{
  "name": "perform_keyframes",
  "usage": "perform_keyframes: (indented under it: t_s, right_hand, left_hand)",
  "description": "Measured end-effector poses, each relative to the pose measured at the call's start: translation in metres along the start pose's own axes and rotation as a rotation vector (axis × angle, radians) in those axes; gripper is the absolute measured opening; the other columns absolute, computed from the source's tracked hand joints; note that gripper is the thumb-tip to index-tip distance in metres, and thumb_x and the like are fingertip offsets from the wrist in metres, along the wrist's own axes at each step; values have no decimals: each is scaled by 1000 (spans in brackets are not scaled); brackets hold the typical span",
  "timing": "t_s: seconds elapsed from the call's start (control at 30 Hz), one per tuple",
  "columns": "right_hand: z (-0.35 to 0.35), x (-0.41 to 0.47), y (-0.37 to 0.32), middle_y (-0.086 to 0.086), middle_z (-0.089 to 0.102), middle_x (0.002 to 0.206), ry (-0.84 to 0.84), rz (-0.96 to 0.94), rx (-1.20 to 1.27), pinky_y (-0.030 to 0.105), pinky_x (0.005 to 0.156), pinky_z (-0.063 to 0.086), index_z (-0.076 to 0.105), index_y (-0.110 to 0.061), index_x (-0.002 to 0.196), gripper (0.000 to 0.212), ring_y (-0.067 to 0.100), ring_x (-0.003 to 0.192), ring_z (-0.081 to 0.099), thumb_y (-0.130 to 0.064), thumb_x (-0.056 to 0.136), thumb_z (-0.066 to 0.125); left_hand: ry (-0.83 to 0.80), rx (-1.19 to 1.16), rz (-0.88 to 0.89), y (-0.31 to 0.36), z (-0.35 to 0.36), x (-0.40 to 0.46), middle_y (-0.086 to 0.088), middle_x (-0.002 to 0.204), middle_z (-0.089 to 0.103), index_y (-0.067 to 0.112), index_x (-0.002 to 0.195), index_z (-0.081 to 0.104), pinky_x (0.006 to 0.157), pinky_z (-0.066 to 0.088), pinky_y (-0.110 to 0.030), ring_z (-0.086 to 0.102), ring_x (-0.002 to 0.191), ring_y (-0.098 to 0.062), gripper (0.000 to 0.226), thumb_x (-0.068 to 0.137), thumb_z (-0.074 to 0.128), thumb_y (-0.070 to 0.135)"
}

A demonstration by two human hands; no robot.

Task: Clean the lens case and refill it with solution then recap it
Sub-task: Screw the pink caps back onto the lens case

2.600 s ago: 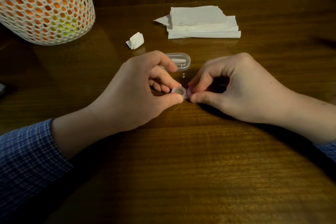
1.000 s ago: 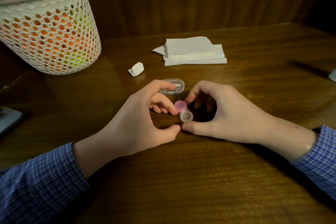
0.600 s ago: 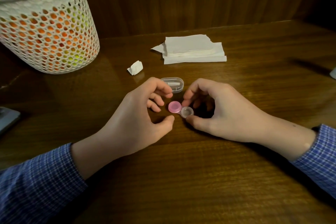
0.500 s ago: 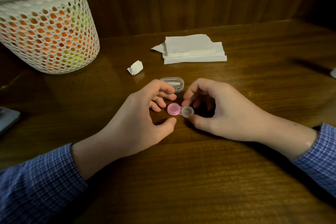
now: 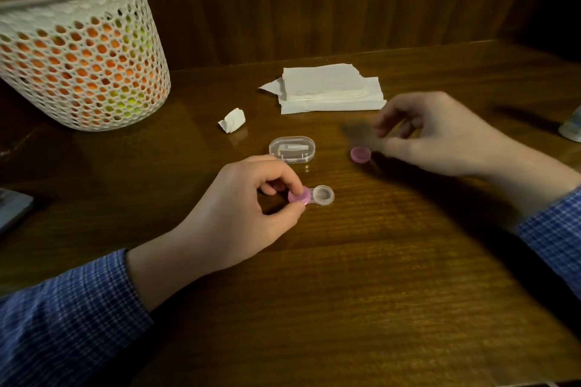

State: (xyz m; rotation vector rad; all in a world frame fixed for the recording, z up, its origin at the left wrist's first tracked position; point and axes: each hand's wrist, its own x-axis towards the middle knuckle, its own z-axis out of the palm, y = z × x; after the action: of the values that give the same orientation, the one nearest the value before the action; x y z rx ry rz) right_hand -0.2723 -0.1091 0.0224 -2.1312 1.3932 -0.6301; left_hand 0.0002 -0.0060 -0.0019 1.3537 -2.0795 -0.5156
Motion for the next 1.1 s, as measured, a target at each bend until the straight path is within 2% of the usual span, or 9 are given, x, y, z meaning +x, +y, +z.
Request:
perform_keyframes:
  t_s: [0.1,0.17,0.33,0.43,0.53,0.6,0.73,0.93,1.1]
  right_hand:
    - [12,0,-4,-15,69,102,-70,1,-77,22,63,57,67,-34,110,41,10,81,70,-55,77,77]
    - [18,-1,-6,-18,67,102,-52,-37,-137,18,61,54,66,-33,119,54,8,80,68,-60,73,73]
    - [24,-3,-7,-17,68,95,-38,-74,-62,23,66,60,66,-31,127,44,10,78,69,-34,86,80]
    - [25,-7,-11,-17,67,97,-66,-115,-67,21,68,61,66,-32,130,45,6,80,67,-28,86,78]
    - [23,-9,-16,-19,61,106,-133,-187,-180,19,72,57,66,-31,131,47,6,85,64,-27,85,76]
    - [22,-10,-20,-18,56,111,-185,-233,-277,18,83,51,69,-32,128,41,4,97,58,-31,87,74]
    - [21,-16,-25,-14,56,112,-200,-268,-314,28,90,56,72,-29,122,35,7,101,58,-33,87,72]
    - [18,-20,-32,-17,66,101,-132,-313,-200,24,79,60,76,-30,108,34,5,91,66,-41,77,69]
    - [31,-23,-32,-5,75,90,-64,-230,222,34,82,64,73,-21,91,18,12,88,74,-12,78,80]
  left_hand:
    - [-3,-11,2,0,0,0,14,100,73,22,98,77,82,55,-26,66,102,-6,12,87,77,20]
    - [-1,-17,1,0,0,0,14,100,73,22,98,78,81,55,-26,66,102,-6,11,87,77,21]
    - [4,-11,5,0,1,0,14,98,73,22,97,78,80,55,-27,67,101,-7,10,87,78,20]
    - [7,-3,2,1,1,0,13,98,73,21,96,78,80,55,-26,66,101,-7,10,86,78,20]
    - [5,-1,-4,1,1,1,13,98,73,21,96,78,80,54,-27,66,101,-7,10,86,79,20]
    - [5,0,-8,1,1,0,13,98,73,21,96,78,80,54,-27,66,101,-7,10,86,79,20]
    - [0,9,-10,2,1,1,13,98,73,21,96,78,80,53,-28,66,100,-7,10,86,79,19]
    - [-10,11,-6,1,1,1,13,99,73,22,98,77,80,55,-24,66,100,-7,12,86,80,18]
    - [-17,16,-5,0,0,1,15,100,72,24,99,77,81,54,-23,65,101,-4,14,86,79,20]
